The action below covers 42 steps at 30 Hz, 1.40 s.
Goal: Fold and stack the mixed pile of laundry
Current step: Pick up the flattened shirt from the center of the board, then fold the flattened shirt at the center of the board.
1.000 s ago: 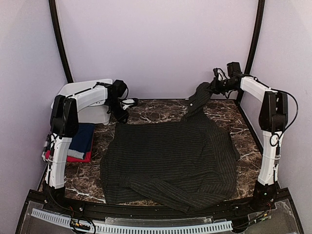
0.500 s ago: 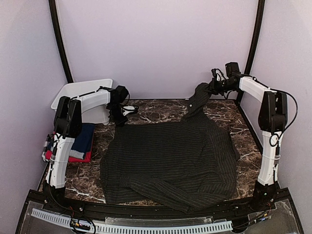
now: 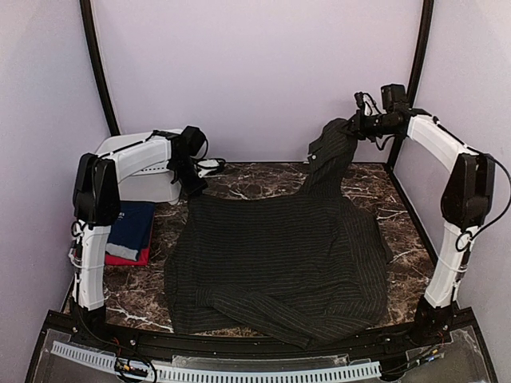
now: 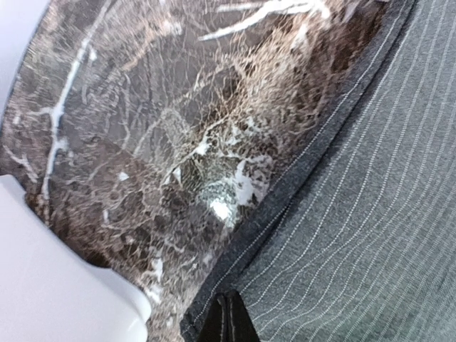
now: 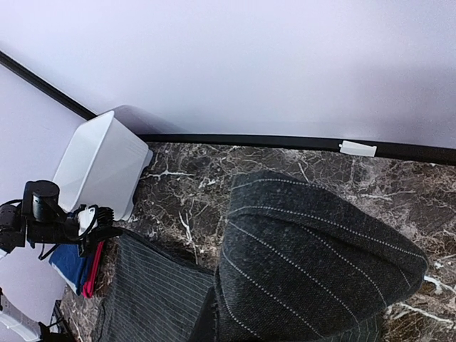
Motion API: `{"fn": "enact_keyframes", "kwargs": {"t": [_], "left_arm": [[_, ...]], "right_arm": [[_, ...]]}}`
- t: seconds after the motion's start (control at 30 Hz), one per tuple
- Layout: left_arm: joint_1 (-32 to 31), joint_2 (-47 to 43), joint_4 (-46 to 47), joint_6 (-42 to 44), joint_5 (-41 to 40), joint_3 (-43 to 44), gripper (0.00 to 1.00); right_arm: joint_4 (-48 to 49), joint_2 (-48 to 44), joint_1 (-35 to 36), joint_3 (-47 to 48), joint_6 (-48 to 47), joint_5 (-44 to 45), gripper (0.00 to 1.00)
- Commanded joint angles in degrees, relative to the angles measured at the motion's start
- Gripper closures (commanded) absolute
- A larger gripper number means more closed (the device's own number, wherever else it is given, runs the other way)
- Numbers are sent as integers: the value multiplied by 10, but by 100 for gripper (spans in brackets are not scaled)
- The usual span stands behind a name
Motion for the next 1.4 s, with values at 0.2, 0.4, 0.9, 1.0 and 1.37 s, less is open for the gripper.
{"fn": "enact_keyframes", "kwargs": {"t": [0.2, 0.4, 0.9, 1.0, 1.37], "left_arm": [[-41, -123, 32, -11, -21, -118, 100], [-63, -215, 66, -15, -42, -200, 100], [-144, -314, 104, -26, -80, -370, 100], [-155, -340, 113, -30, -90, -407, 100], [-171, -373, 139, -21, -87, -507, 100]], "right_arm": [[27, -149, 9, -126, 15, 7, 100], [33, -269, 19, -236, 28, 13, 100], [-33, -608, 64, -478, 131, 53, 100], [-50, -671, 77, -518, 164, 51, 100], [-131, -826, 94, -620, 247, 27, 100]]}}
